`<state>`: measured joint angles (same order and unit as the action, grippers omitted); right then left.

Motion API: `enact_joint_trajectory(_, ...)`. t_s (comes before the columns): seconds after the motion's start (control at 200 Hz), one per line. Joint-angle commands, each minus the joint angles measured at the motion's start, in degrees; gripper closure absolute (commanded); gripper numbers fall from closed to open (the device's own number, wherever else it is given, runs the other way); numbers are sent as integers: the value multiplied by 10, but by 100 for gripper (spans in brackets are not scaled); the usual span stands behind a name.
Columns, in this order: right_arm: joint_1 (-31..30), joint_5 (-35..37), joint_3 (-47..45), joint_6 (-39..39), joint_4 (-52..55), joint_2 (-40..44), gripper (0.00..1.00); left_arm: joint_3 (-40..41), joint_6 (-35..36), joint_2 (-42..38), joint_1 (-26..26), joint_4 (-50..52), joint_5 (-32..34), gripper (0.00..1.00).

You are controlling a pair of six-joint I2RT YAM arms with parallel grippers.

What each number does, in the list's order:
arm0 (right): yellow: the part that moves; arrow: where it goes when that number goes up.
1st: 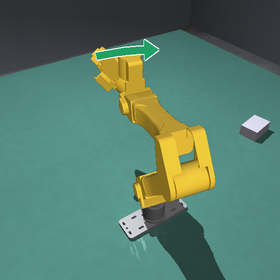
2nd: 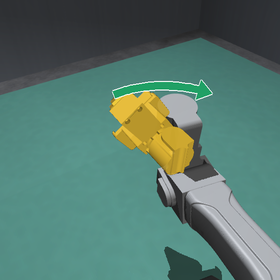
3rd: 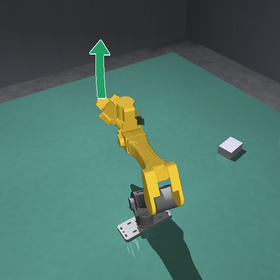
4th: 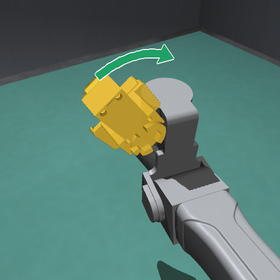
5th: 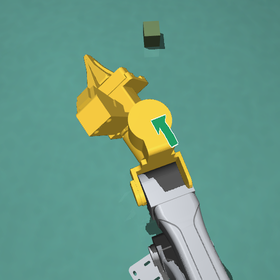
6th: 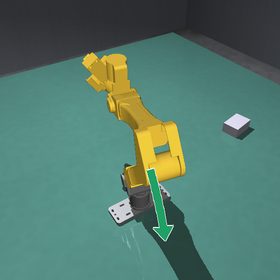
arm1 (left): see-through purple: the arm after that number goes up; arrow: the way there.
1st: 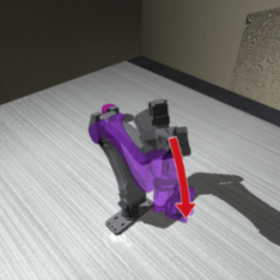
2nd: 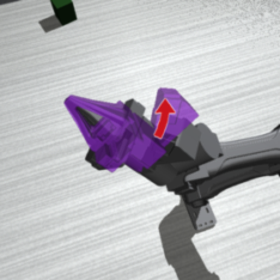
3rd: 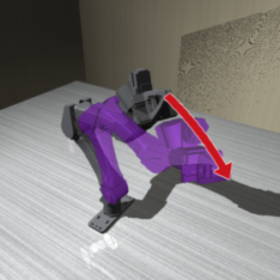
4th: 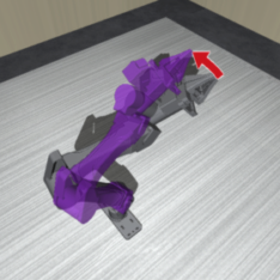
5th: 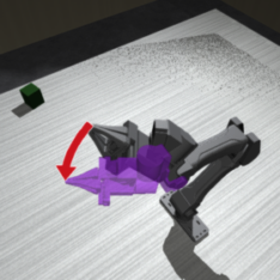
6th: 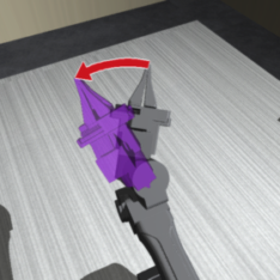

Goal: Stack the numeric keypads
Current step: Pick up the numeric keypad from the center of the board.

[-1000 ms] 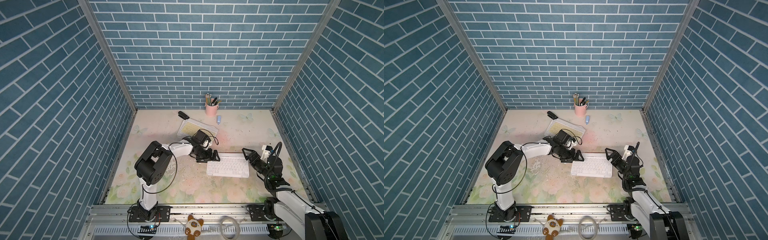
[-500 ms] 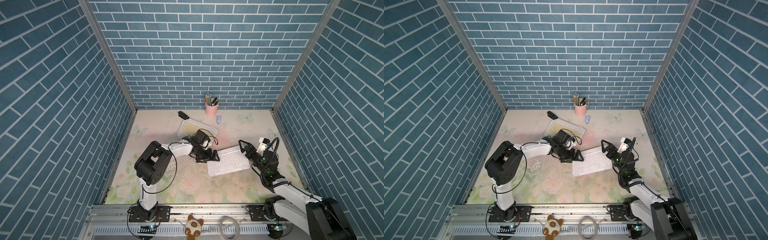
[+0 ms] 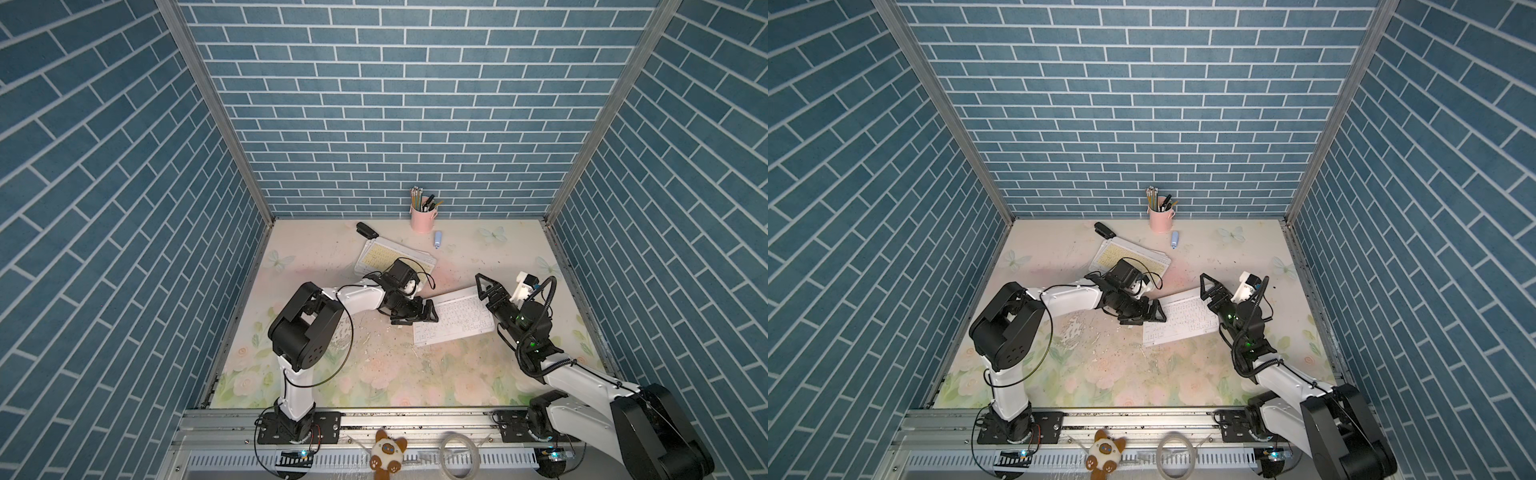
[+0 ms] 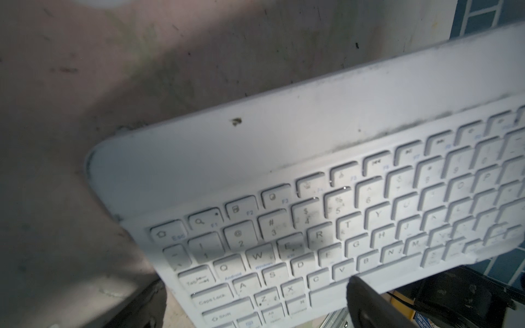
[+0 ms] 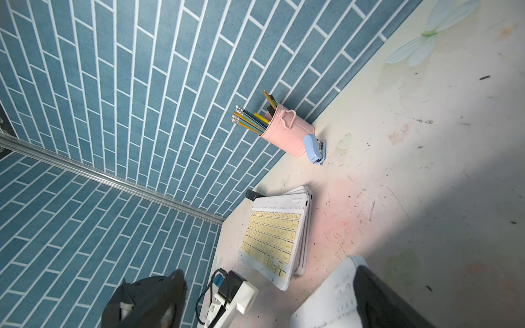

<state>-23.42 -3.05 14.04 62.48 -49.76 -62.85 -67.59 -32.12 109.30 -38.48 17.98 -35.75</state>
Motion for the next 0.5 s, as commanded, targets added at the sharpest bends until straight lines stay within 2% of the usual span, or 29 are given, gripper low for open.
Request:
enact_joint_trajectory(0.0,-27,-23,25,92,27,-18,8,7,15,14,-12,-3,-9,0)
enact_joint_trajectory(0.205,-29,-24,47,103,123,-4,10,7,17,14,-12,-1,-10,0)
enact_joint_trajectory(0.425,-29,-64,77,90,241,5,11,4,17,12,-12,-2,-10,0)
enact_joint_trajectory(0.495,-29,-85,81,83,247,1,11,5,18,11,-12,-1,-10,1)
